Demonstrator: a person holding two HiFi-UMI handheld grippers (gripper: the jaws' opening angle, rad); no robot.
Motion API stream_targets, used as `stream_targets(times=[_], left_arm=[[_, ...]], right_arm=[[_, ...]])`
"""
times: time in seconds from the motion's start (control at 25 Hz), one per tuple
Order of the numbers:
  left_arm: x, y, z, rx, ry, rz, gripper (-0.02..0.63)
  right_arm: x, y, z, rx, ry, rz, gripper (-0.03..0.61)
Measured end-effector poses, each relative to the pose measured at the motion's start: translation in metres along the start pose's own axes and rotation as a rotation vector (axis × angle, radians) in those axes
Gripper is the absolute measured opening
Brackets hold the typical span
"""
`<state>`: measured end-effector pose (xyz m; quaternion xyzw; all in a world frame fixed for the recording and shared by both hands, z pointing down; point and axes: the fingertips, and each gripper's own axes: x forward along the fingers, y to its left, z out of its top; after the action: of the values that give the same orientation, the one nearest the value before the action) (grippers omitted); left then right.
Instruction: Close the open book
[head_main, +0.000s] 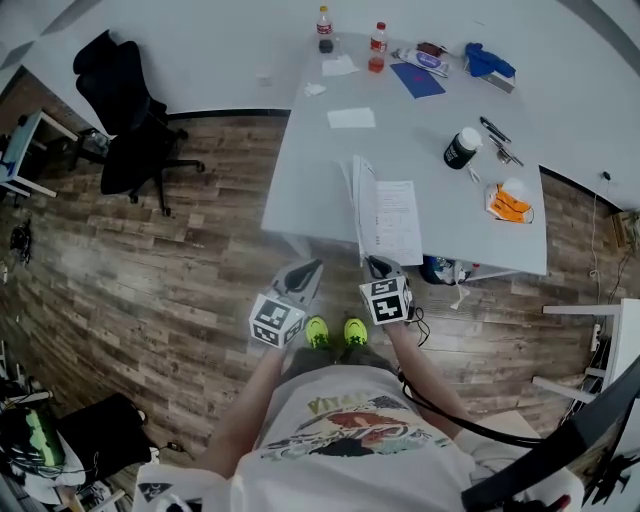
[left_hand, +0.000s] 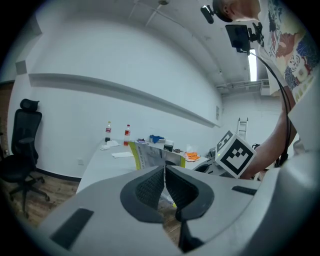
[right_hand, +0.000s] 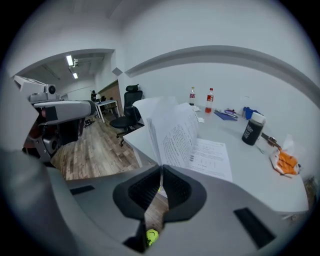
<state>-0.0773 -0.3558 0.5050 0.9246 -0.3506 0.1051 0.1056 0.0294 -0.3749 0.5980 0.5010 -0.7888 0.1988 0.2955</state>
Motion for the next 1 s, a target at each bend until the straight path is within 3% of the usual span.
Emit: stream_targets(times=[0.32,1.0], left_arm=[[0.025,-0.019,0.006,0.021,-0.004,-0.004,0.014],[0.080,-0.043,-0.002,0.005,0.026,0.004,0.014]], right_arm=[[-0.008,-0.022,-0.010,0.025,-0.004,0.014,0.031],[-0.005,-0.076,-0.045,0.221,0.031,0.087,0.031]])
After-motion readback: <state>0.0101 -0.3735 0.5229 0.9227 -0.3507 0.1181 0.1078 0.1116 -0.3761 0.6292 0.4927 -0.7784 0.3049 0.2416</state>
